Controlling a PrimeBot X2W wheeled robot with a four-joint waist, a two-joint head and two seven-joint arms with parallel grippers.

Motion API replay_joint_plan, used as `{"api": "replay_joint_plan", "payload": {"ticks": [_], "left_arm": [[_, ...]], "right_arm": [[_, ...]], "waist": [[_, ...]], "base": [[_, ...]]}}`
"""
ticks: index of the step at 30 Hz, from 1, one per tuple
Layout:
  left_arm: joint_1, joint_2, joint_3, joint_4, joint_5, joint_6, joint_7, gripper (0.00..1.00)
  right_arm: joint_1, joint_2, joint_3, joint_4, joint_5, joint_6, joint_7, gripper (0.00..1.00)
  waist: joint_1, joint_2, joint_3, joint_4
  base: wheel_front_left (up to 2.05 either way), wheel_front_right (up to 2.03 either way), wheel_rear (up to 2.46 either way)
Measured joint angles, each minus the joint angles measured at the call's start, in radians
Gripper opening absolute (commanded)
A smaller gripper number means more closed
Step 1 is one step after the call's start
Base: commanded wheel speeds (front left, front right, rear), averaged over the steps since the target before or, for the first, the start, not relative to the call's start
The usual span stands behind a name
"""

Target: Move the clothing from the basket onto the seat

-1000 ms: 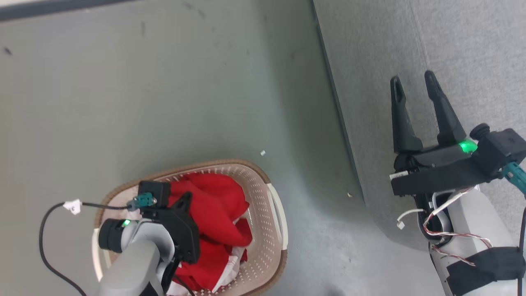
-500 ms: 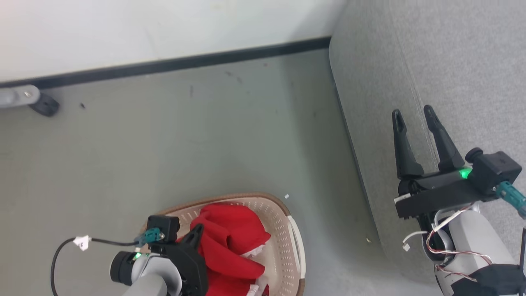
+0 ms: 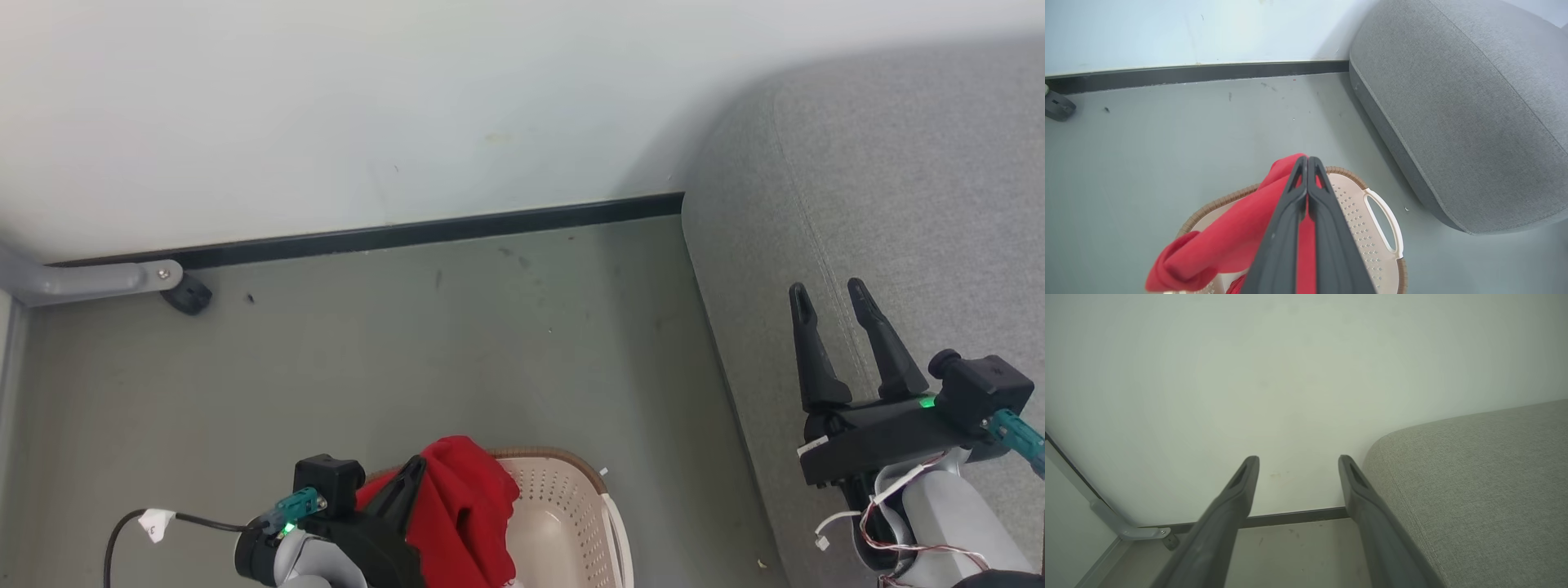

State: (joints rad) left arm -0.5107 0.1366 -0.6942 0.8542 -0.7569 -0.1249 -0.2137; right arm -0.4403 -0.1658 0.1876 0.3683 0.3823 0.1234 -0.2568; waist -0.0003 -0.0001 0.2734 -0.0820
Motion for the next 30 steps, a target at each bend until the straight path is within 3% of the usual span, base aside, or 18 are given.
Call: {"api": "replay_joint_plan", "payload": {"ticks": [3, 5, 6, 7, 19, 27, 30], "left_arm": [[0.012, 0.013, -0.013, -0.043, -0.011, 0.0, -0.008, 0.02], [0.016, 0.021, -0.018, -0.071, -0.026, 0.0, -0.01, 0.69], [0.023, 0.023, -0.02, -0.086, -0.035, 0.0, -0.016, 0.92], [0.03, 0.025, -0.023, -0.098, -0.04, 0.0, -0.018, 1.0], [0.094, 0.073, -0.029, -0.224, -0.064, 0.0, -0.029, 1.0], [0.143, 0.148, 0.058, -0.305, -0.07, 0.003, -0.036, 1.0], [0.167, 0.167, 0.096, -0.344, -0.07, 0.025, -0.036, 1.0]], "right_arm": [[0.021, -0.003, 0.0, 0.003, 0.01, 0.0, 0.0, 1.0], [0.032, -0.005, 0.0, 0.007, 0.015, 0.0, 0.0, 1.0], [0.037, -0.007, 0.0, 0.007, 0.016, 0.0, 0.0, 1.0], [0.042, -0.008, 0.001, 0.008, 0.018, 0.0, 0.0, 1.0], [0.103, -0.031, -0.005, 0.006, 0.05, 0.0, 0.0, 1.0], [0.151, -0.048, -0.011, -0.009, 0.059, 0.0, 0.0, 1.0], [0.17, -0.05, -0.011, -0.024, 0.059, 0.0, 0.0, 1.0]], "waist": [[0.0, 0.0, -0.034, 0.011], [0.0, 0.0, -0.055, 0.019], [0.0, 0.0, -0.065, 0.023], [0.0001, 0.0, -0.075, 0.026], [0.0002, -0.0001, -0.18, 0.07], [0.0001, 0.0, -0.239, 0.107], [0.0002, 0.0, -0.254, 0.118]], "base": [[0.0, 0.0, 0.0], [0.0, 0.0, 0.0], [0.0, 0.0, 0.0], [0.0, 0.0, 0.0], [0.0, 0.0, 0.0], [0.0, 0.0, 0.0], [0.0, 0.0, 0.0]]}}
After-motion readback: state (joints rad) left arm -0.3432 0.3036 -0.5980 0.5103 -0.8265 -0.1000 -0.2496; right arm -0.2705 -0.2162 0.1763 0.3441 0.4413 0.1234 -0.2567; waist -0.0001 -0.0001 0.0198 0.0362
